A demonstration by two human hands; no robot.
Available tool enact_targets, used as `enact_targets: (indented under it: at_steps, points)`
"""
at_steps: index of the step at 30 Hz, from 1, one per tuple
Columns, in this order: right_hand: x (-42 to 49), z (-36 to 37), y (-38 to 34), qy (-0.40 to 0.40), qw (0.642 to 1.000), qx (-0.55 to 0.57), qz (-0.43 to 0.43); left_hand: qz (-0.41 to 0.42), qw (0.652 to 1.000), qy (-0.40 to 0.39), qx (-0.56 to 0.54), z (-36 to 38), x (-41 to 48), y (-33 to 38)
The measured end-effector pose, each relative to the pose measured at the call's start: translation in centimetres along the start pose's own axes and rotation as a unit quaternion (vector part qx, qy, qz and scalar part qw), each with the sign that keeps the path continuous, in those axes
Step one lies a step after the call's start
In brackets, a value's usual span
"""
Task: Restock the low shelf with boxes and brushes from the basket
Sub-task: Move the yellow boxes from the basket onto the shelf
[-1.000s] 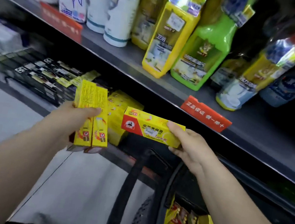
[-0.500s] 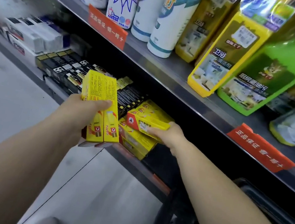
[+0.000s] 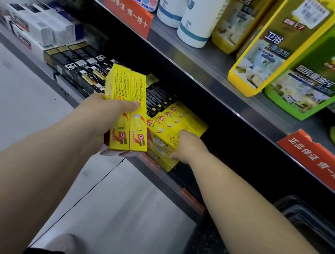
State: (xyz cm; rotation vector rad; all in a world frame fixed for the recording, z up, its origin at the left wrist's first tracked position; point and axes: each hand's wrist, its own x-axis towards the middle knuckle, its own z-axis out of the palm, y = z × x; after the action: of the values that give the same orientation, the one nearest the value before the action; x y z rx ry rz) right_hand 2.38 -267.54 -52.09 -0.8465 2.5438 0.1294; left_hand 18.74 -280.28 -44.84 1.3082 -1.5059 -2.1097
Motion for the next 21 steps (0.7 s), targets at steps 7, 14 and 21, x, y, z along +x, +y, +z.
enact_targets:
  at_steps: [7, 14, 21]
  points:
    - [-0.1, -0.1, 0.1, -0.006, 0.999, -0.008, 0.033, -0.001, 1.0, 0.005, 0.011, -0.5, 0.2, 0.2]
    - [0.1, 0.0, -0.2, -0.001, 1.0, -0.012, 0.024, -0.003, 1.0, -0.009, 0.015, -0.1, 0.2, 0.1]
    - [-1.5, -1.8, -1.2, 0.049, 0.987, 0.148, -0.031, -0.015, 0.999, -0.031, 0.033, 0.4, 0.3, -0.5]
